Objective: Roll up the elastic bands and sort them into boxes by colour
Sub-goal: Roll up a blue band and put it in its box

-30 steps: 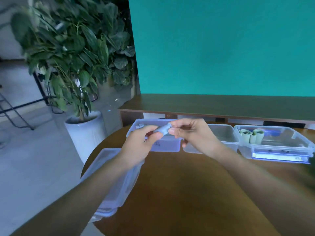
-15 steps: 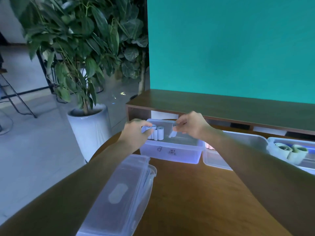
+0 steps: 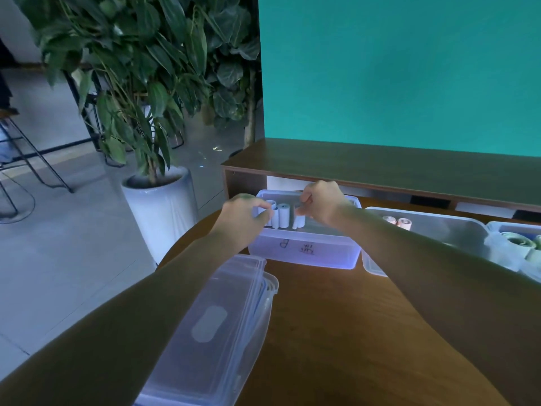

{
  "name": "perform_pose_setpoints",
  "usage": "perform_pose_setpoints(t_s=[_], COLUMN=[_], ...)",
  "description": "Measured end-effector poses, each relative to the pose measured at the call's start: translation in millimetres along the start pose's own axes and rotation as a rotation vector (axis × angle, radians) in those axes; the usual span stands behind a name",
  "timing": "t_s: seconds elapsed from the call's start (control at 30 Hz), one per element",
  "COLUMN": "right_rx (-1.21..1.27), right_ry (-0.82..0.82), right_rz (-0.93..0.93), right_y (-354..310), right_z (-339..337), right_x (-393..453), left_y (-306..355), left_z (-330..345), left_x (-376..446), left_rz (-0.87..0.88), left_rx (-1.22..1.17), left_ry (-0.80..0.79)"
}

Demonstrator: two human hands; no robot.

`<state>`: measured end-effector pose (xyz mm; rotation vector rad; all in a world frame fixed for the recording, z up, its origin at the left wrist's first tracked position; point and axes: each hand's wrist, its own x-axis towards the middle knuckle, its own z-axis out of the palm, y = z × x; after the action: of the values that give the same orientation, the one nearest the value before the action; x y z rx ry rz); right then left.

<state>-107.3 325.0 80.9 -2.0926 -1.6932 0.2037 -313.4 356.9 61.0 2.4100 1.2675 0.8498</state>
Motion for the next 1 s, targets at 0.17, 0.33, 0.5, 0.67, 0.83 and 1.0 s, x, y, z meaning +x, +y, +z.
perform_pose_setpoints(t_s=[0.17, 0.33, 0.5, 0.67, 0.83, 1.0], right_rx=[-0.048, -0.098, -0.134, -0.073, -0.04, -0.026], right_ry=[-0.005, -0.02, -0.027, -0.058, -0.062, -0.06], right_rz=[-0.031, -0.044, -0.035, 0.028, 0.032, 0.017], right_y=[-4, -8, -12, -15, -14, -10], right_z=[-1, 0, -1, 3, 4, 0], right_x=[0, -1, 2, 5, 6, 1], left_y=[1, 1, 2, 4, 6, 8], left_z=[-1, -2, -2, -4, -5, -7], left_x=[0, 0, 0, -1, -2, -3], left_rz=[-0.009, -0.013, -0.026, -0.028, -0.034, -0.036], left_rx=[-0.021, -0.01, -0.018, -0.015, -0.015, -0.009], left_ry=[-0.002, -0.033, -0.03, -0.044, -0.039, -0.041])
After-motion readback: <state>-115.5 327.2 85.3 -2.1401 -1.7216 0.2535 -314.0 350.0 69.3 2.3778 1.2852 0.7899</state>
